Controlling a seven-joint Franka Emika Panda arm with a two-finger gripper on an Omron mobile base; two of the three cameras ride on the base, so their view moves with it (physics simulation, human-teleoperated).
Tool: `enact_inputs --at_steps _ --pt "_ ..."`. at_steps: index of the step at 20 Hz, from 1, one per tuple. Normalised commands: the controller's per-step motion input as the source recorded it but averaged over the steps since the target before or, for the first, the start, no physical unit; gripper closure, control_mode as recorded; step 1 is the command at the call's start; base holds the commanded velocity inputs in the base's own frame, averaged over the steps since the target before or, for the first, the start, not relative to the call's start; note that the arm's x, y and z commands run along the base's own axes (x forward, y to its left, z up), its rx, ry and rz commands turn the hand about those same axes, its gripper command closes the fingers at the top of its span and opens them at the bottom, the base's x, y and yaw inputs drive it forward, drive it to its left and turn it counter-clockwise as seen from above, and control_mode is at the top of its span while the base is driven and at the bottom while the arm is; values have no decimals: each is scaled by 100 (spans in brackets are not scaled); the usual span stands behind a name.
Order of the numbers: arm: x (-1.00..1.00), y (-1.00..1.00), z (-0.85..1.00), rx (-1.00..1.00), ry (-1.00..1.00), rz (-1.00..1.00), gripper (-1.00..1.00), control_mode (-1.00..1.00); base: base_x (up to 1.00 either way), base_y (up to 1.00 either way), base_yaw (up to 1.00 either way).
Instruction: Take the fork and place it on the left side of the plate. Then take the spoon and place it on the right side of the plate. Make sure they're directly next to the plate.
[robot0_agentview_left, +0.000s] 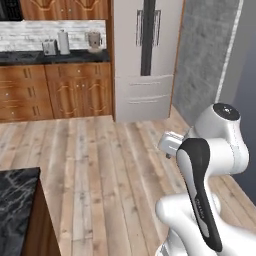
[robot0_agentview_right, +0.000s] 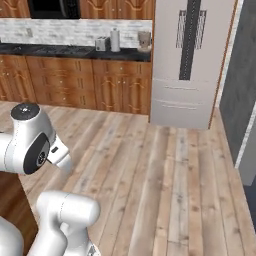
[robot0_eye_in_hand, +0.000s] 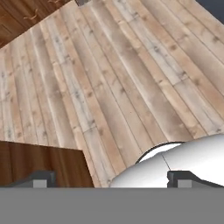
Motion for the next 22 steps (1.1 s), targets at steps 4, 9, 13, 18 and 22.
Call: enact_inputs --at_steps 4,9,13,18,22 --pt "0 0 0 0 0 0 -100 100 100 0 17" --pt "0 0 0 0 0 0 -100 100 100 0 14" --pt "0 0 0 0 0 0 -100 100 100 2 12" --pt "0 0 0 0 0 0 -100 100 100 20 8" --pt "0 0 0 0 0 0 -100 100 100 37 5"
